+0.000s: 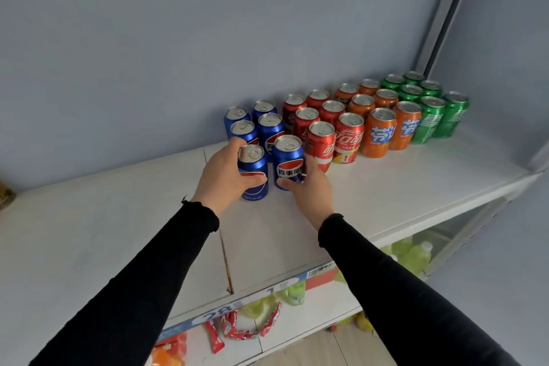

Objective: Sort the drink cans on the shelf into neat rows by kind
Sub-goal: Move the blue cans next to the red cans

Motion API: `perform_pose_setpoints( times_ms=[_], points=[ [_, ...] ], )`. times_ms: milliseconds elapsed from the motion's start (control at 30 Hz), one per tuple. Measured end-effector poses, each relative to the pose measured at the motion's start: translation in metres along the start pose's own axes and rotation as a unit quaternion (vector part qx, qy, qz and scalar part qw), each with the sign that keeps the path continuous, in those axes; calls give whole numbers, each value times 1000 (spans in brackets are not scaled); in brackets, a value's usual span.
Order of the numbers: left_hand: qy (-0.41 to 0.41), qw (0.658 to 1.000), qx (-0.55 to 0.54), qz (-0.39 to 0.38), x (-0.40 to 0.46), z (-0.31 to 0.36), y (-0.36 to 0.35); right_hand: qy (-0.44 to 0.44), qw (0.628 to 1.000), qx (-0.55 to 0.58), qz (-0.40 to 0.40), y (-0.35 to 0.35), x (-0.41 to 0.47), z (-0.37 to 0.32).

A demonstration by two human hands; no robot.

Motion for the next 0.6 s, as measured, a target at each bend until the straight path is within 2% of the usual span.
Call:
perform_pose_setpoints(
  times_ms=[200,400,600],
  points=[
    [-16,1000,-11,12,13,1,-10,21,1000,1,-2,-10,16,6],
    [11,999,8,35,17,1,-13,26,1000,8,-13,-12,25,10],
    [39,999,11,28,-3,-3,-13,86,996,3,-18,4,-1,6]
  ],
)
Point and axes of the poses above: each hand's wrist, its own x-axis towards the middle knuckle, its own y-axis out of the back of the hand, z = x × y, the point moved 6 cm from there along x, towards the middle knuckle, and after that the axes turned 12 degrees about y, right-handed, at the moved point
